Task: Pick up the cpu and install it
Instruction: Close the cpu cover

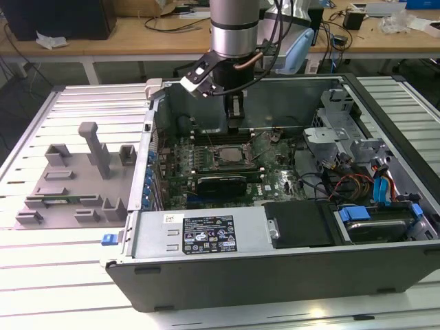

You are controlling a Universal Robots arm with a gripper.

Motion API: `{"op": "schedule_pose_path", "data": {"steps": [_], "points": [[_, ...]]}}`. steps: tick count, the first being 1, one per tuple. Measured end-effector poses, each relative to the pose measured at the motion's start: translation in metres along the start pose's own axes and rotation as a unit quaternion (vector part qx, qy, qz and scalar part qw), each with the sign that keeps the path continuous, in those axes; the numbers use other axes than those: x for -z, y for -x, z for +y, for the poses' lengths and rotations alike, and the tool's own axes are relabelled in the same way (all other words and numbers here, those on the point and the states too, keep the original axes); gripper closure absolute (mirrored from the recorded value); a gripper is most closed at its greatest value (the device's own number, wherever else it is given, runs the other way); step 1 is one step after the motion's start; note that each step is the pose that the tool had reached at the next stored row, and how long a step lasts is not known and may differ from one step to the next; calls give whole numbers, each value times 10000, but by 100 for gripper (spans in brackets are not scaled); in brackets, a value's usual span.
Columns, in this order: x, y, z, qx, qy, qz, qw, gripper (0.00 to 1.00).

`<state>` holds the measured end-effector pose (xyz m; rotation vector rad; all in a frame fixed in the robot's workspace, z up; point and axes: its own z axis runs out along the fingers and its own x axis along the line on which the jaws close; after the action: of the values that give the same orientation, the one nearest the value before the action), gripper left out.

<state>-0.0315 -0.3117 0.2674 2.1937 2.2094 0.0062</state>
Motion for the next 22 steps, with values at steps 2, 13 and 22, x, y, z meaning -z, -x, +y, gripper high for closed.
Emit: {"op": "schedule_pose_path", "data": {"steps": [2,13,22], "points": [[1,0,15,0,0,0,10000,89],[-4,2,298,1,0,1,10000,89],[-12,5,671,0,-1,1,10000,89]]}}
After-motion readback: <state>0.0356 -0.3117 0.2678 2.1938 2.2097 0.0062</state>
